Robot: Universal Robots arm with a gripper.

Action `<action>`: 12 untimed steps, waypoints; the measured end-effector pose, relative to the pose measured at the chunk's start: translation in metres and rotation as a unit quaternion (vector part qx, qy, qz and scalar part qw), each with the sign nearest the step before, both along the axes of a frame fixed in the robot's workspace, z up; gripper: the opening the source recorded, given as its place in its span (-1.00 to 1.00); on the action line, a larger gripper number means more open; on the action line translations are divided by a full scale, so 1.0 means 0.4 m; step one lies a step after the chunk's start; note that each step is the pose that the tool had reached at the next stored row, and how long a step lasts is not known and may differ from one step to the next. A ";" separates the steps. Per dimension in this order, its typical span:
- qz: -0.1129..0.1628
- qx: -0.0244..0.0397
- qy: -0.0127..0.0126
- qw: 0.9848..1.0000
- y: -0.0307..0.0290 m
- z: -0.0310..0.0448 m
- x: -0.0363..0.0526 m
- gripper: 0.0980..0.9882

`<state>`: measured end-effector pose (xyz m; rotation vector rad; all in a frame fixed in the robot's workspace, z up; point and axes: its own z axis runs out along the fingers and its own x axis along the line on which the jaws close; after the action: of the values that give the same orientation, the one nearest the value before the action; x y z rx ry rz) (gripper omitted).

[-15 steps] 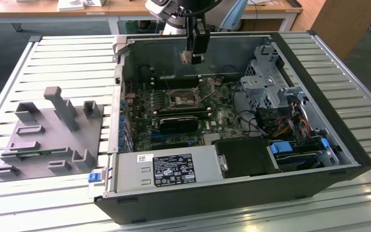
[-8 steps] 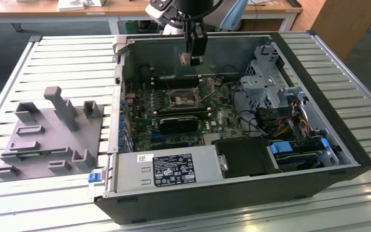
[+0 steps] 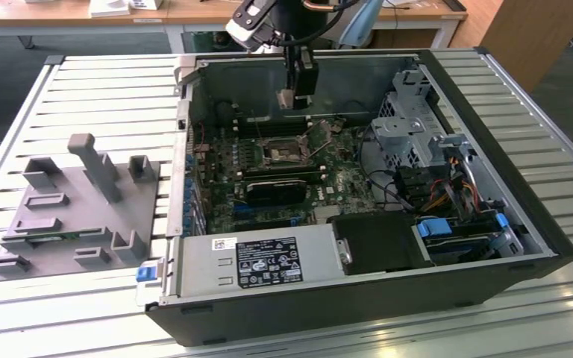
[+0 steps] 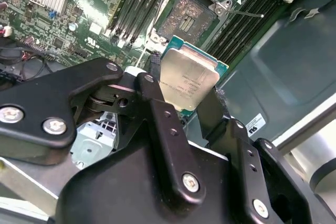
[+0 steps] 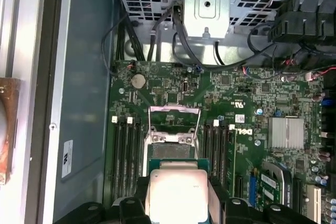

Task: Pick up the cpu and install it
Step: 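Place the cpu into insertion slot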

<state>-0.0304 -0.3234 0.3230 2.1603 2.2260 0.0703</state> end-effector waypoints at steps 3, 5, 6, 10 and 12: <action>0.000 0.000 0.000 1.000 0.000 -0.008 0.000 -0.04; 0.000 0.000 0.000 1.000 0.000 -0.013 0.000 -0.04; 0.000 0.000 0.000 1.000 0.000 -0.014 0.000 -0.04; 0.000 0.000 0.000 1.000 0.000 -0.022 0.000 -0.04; 0.000 0.000 0.000 1.000 0.000 -0.029 0.000 -0.04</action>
<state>-0.0304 -0.3234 0.3113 2.1602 2.2259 0.0700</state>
